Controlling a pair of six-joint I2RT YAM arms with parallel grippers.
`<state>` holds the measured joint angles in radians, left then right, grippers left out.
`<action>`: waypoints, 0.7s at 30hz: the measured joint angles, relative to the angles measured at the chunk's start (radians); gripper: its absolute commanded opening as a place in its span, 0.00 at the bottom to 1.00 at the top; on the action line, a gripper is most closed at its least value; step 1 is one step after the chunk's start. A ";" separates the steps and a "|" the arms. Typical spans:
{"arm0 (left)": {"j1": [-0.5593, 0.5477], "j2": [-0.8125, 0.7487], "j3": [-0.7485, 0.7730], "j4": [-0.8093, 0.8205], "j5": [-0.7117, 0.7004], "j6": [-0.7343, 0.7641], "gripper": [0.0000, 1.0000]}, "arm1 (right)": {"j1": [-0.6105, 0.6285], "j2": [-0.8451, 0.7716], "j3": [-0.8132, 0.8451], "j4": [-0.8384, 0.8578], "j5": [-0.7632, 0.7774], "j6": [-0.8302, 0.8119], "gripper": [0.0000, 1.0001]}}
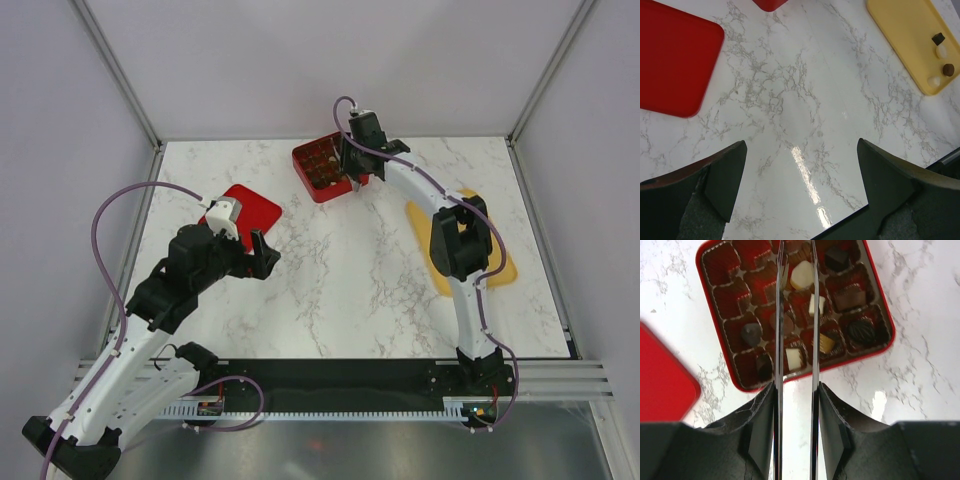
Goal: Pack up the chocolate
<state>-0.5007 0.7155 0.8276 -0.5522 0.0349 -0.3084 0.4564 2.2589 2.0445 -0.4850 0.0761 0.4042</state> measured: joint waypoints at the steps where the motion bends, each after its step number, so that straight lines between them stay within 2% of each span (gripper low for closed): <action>1: 0.000 0.000 0.000 0.000 0.000 0.000 1.00 | 0.000 -0.013 -0.013 -0.002 0.003 -0.001 0.45; 5: 0.000 -0.001 0.000 0.000 0.000 0.000 1.00 | 0.000 -0.142 -0.138 -0.023 0.035 -0.004 0.45; 15: 0.000 -0.005 0.000 0.000 0.002 0.000 1.00 | -0.009 -0.648 -0.483 -0.194 0.152 0.027 0.45; 21: 0.000 -0.010 0.000 0.000 0.003 0.000 1.00 | -0.088 -0.866 -0.689 -0.342 0.166 0.104 0.45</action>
<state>-0.5007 0.7059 0.8276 -0.5522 0.0383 -0.3084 0.3683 1.3930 1.3556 -0.8272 0.2424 0.5079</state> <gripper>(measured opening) 0.993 0.451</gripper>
